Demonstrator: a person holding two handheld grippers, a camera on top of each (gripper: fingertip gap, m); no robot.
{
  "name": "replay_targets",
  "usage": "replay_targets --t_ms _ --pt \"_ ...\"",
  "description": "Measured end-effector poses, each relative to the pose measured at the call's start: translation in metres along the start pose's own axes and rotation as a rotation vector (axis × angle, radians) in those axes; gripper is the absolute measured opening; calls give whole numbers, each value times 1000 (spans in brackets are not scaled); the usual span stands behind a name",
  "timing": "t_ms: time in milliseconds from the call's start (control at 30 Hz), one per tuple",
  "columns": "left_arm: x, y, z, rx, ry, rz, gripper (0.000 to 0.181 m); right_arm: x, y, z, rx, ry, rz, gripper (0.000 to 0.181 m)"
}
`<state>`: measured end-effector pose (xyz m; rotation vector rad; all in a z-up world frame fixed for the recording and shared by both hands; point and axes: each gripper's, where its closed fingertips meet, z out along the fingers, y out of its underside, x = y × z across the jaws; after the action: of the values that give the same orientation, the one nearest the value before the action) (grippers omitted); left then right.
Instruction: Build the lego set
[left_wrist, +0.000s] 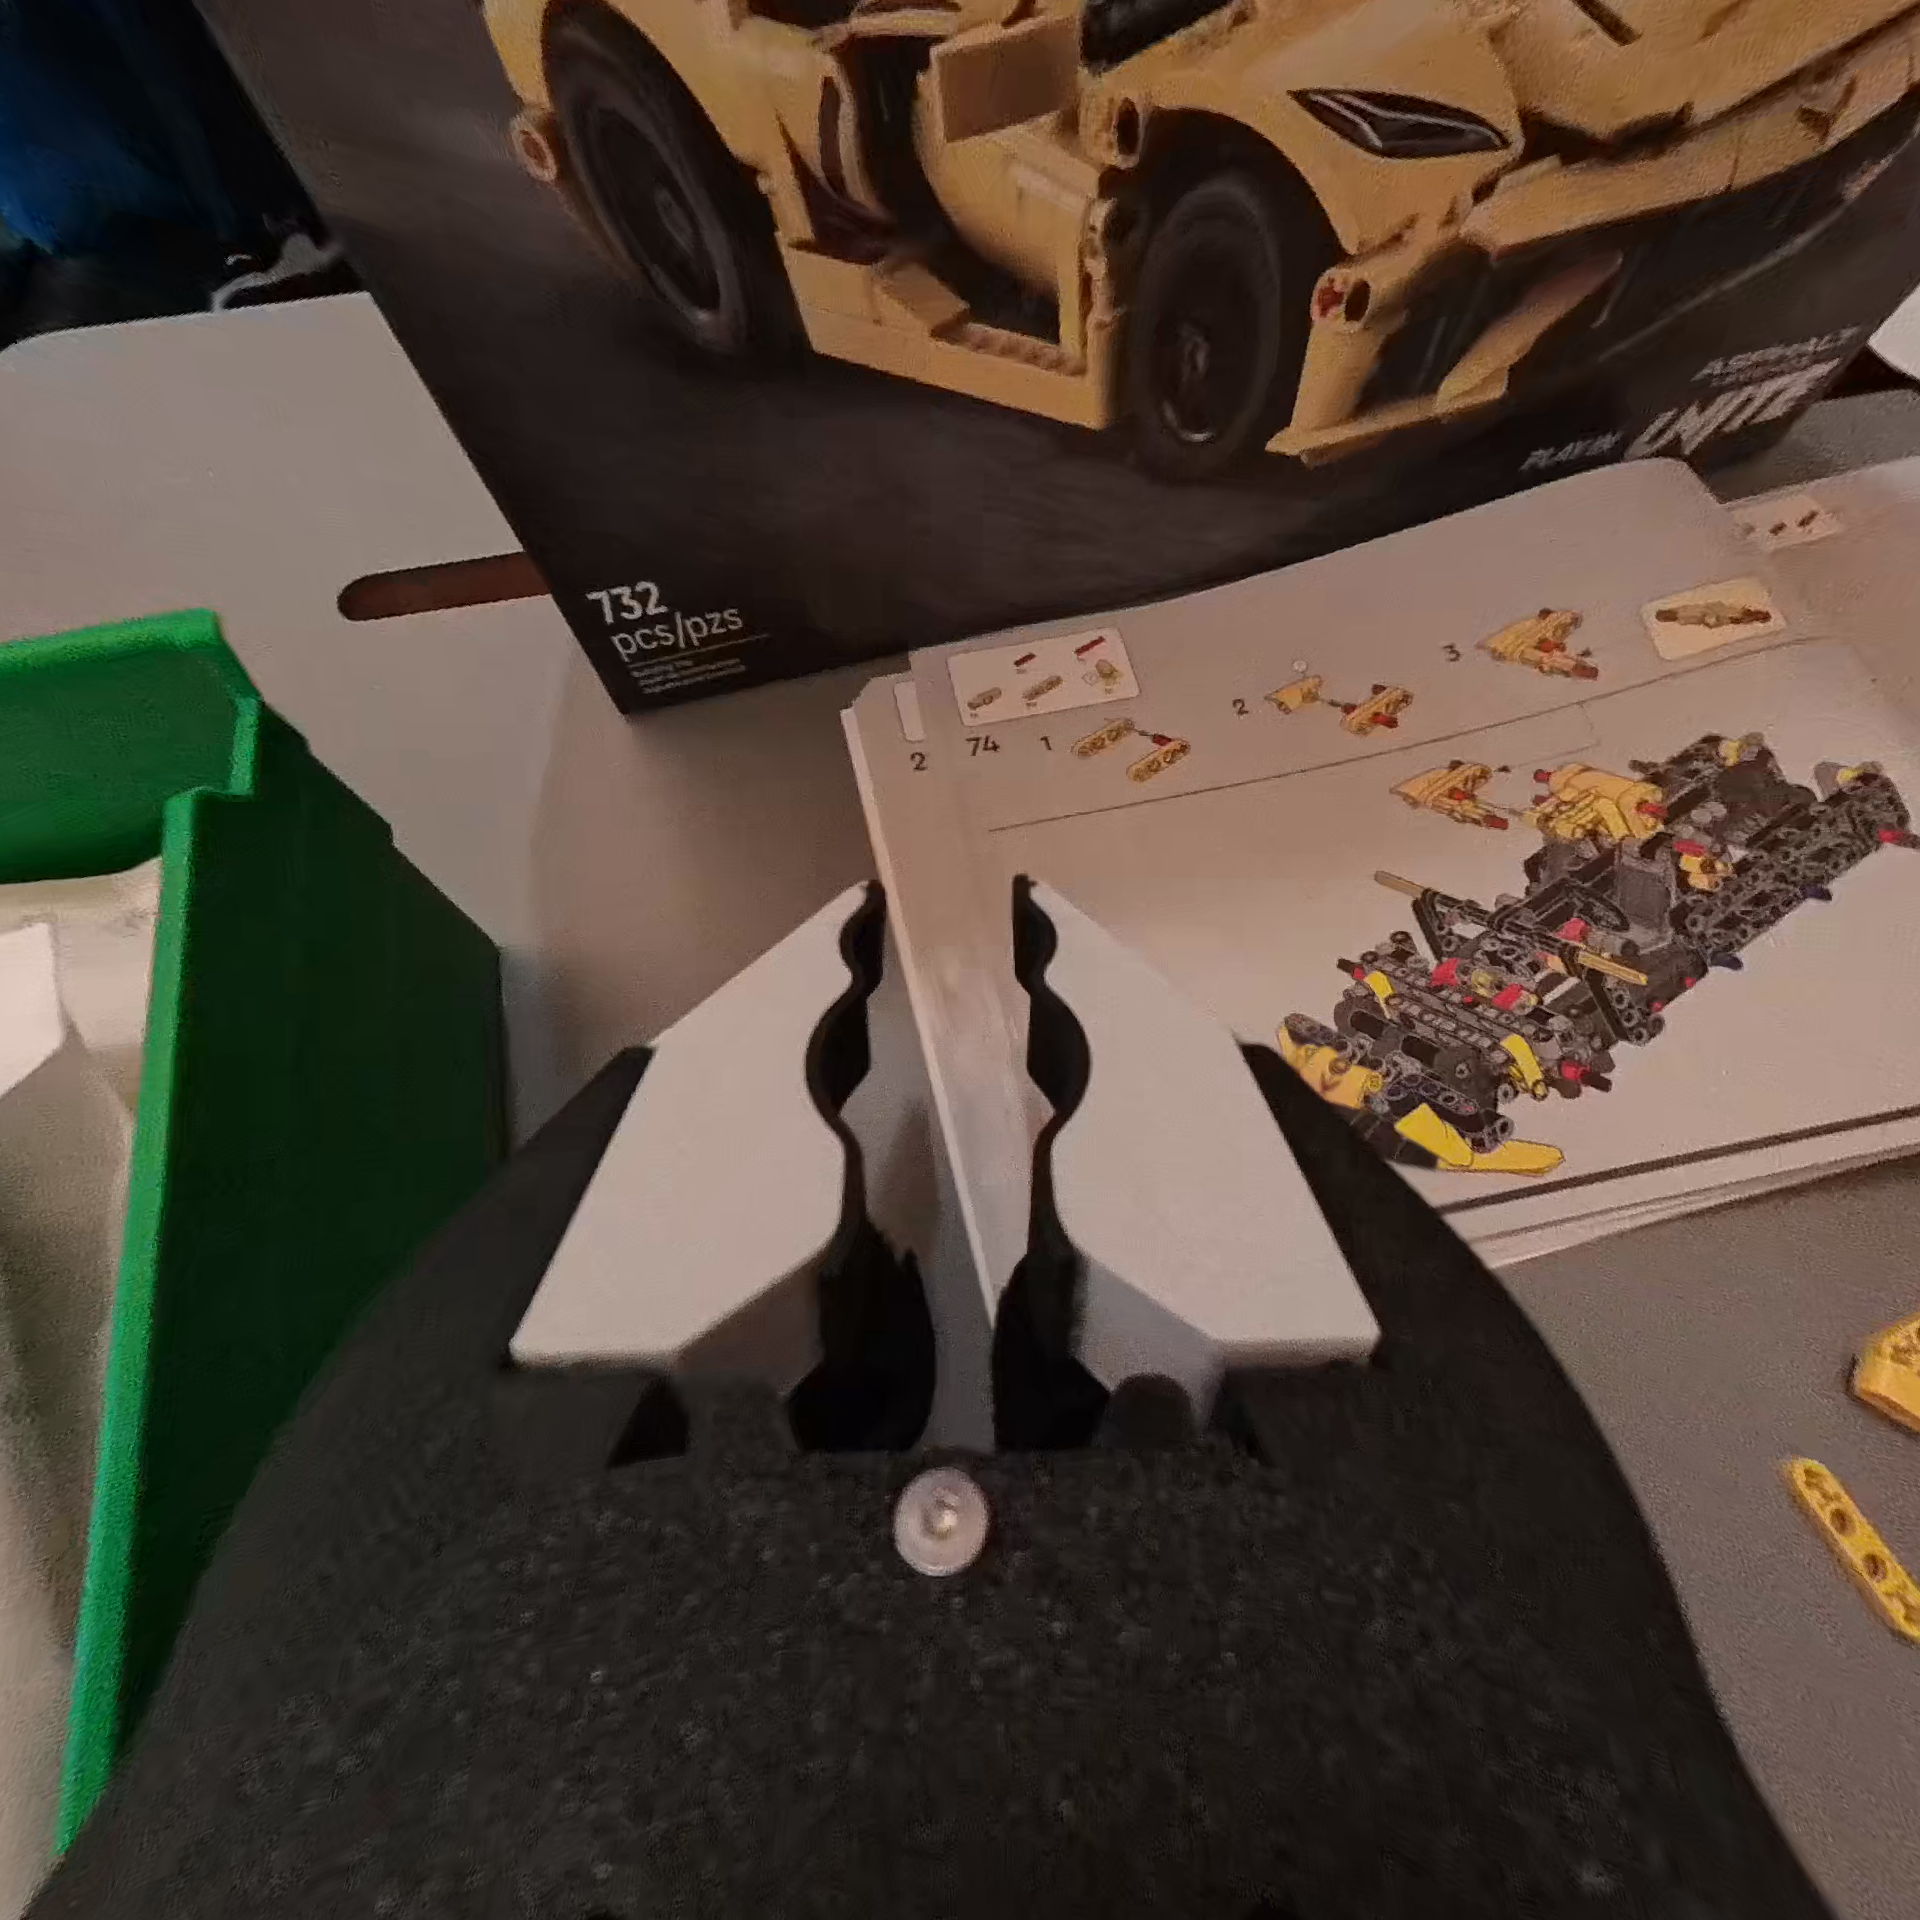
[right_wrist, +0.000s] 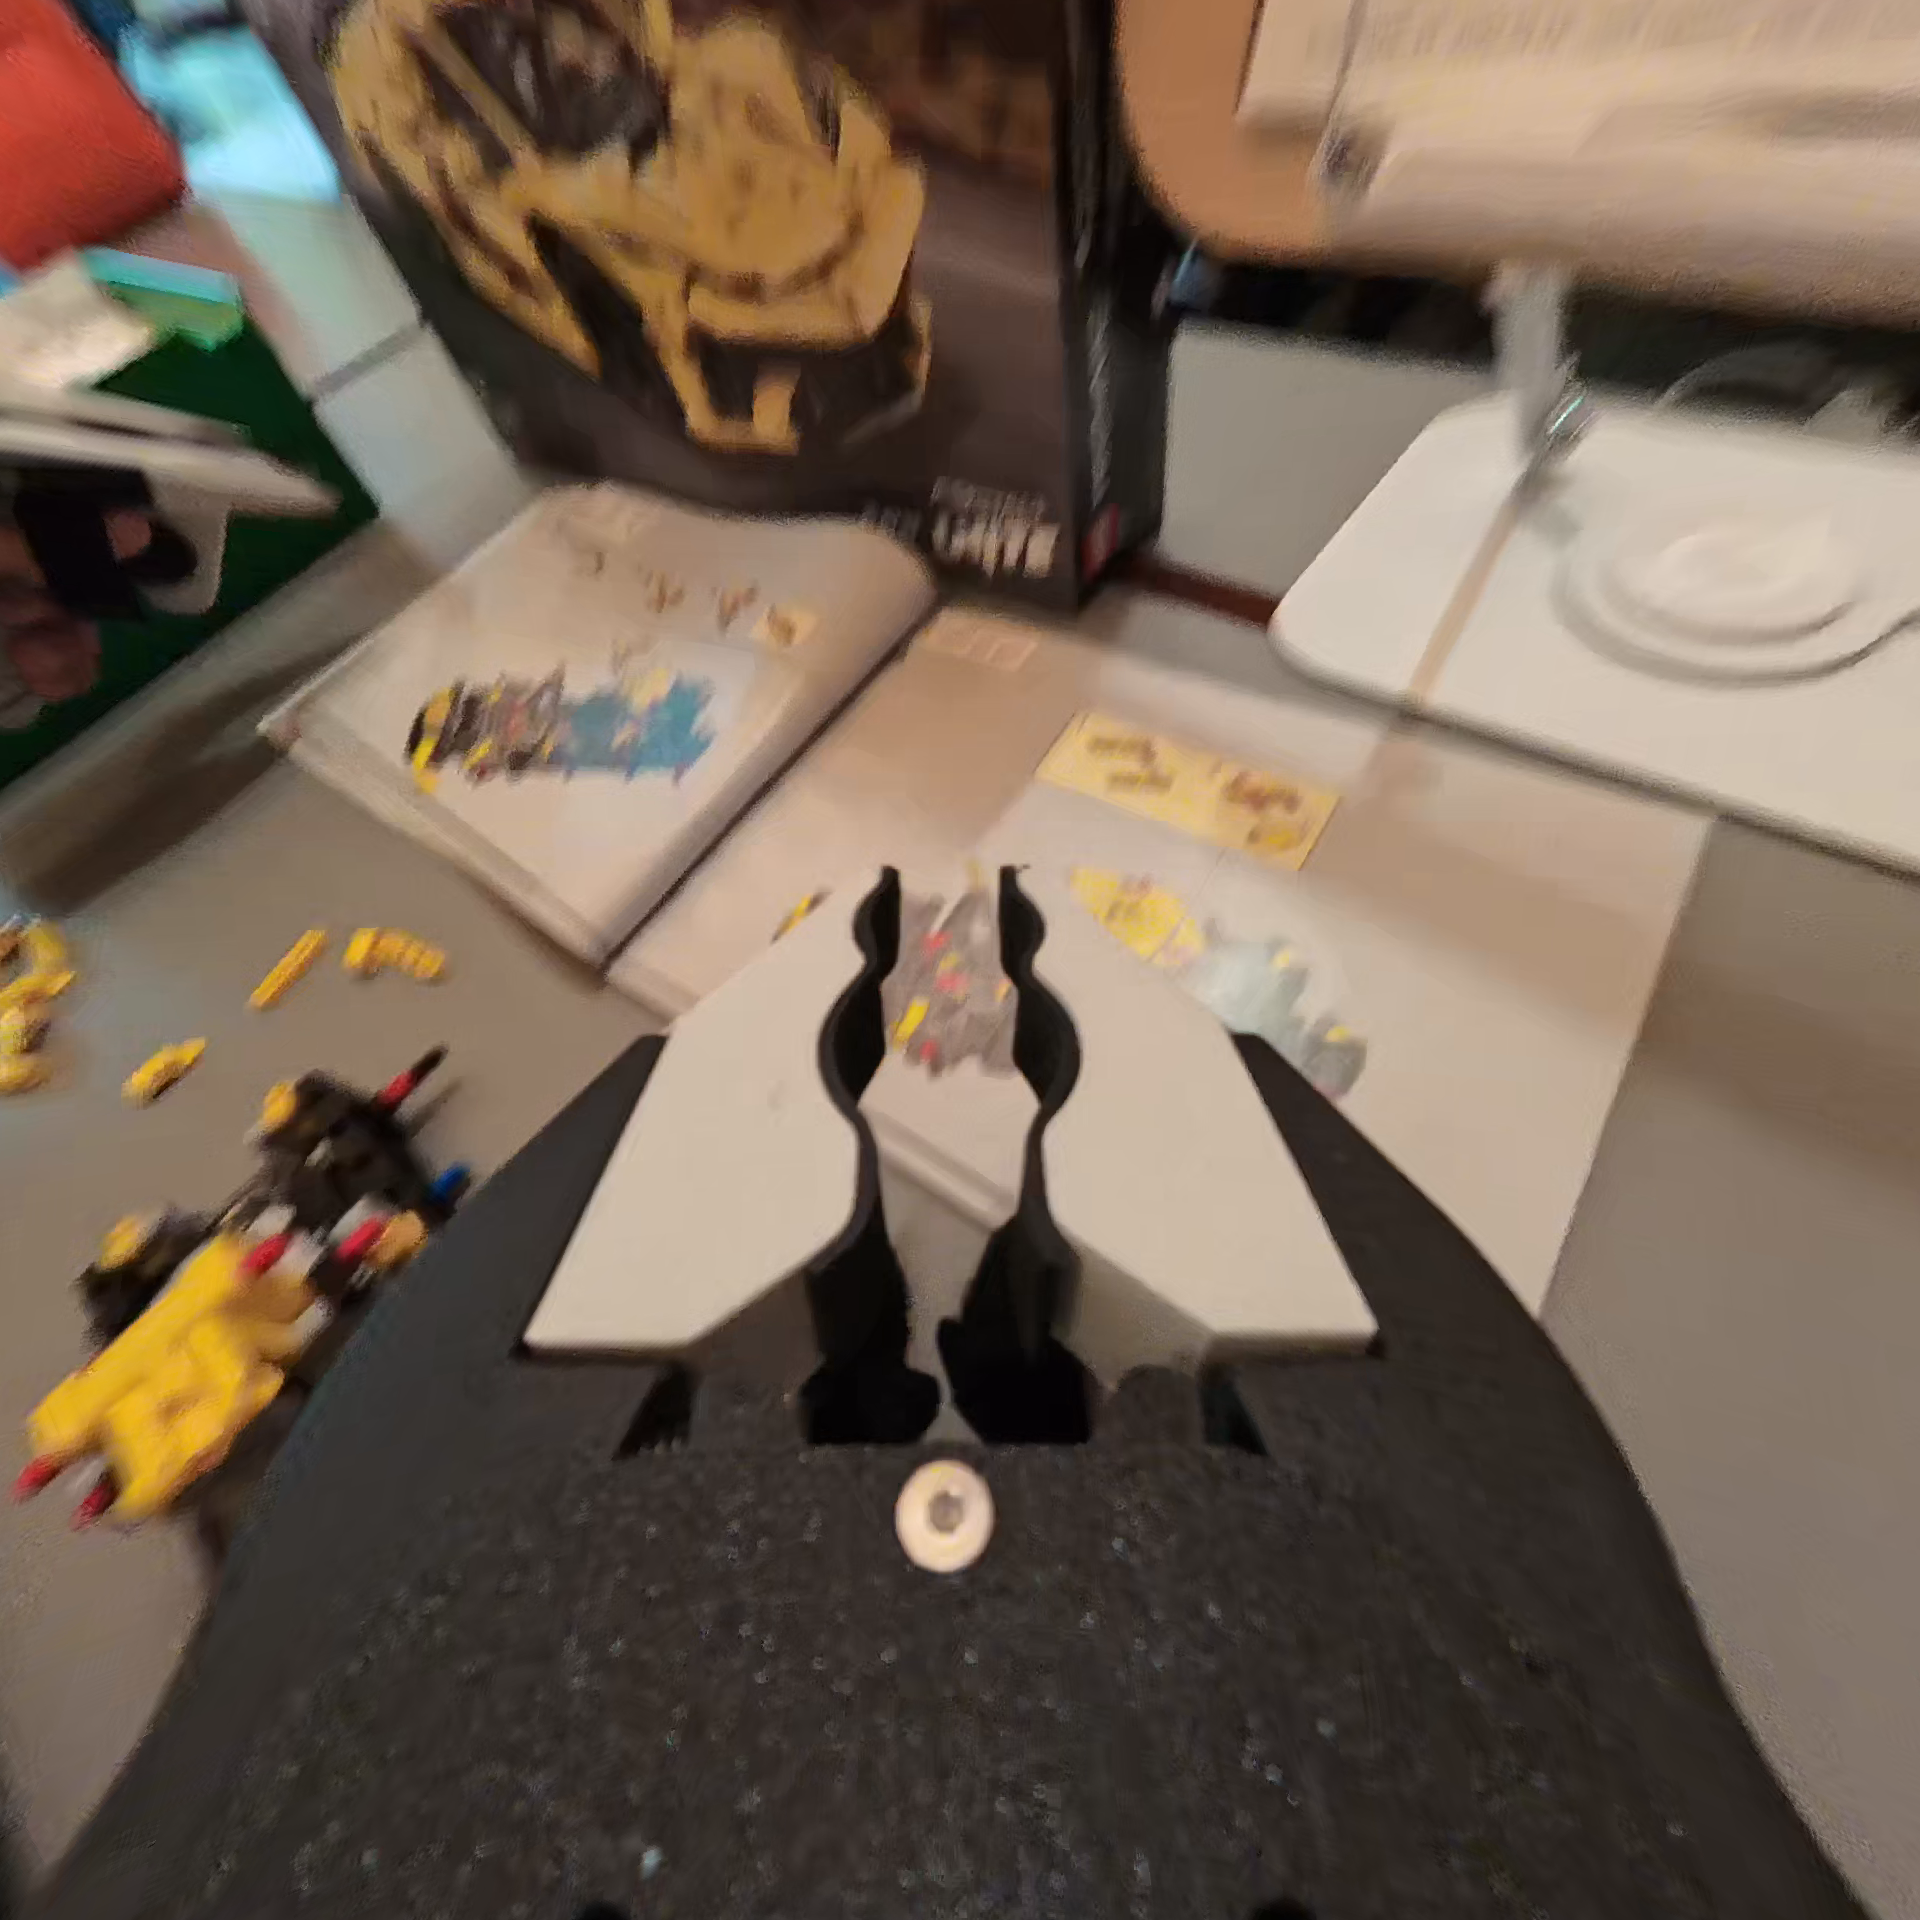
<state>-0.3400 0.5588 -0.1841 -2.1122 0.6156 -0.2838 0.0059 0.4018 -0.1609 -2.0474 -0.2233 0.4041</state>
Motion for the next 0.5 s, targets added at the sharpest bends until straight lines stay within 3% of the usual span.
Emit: replay_targets --t_ms 67,367,500 --pt "9 4 0 -36 45 7 24 -2 10 -1 -81 -62 -11 21" --pt "23 22 4 -145 104 44 25 10 9 -3 -10 -79 64 22" --pt "26 22 4 -149 109 60 25 -2 10 1 -6 -128 96 21"
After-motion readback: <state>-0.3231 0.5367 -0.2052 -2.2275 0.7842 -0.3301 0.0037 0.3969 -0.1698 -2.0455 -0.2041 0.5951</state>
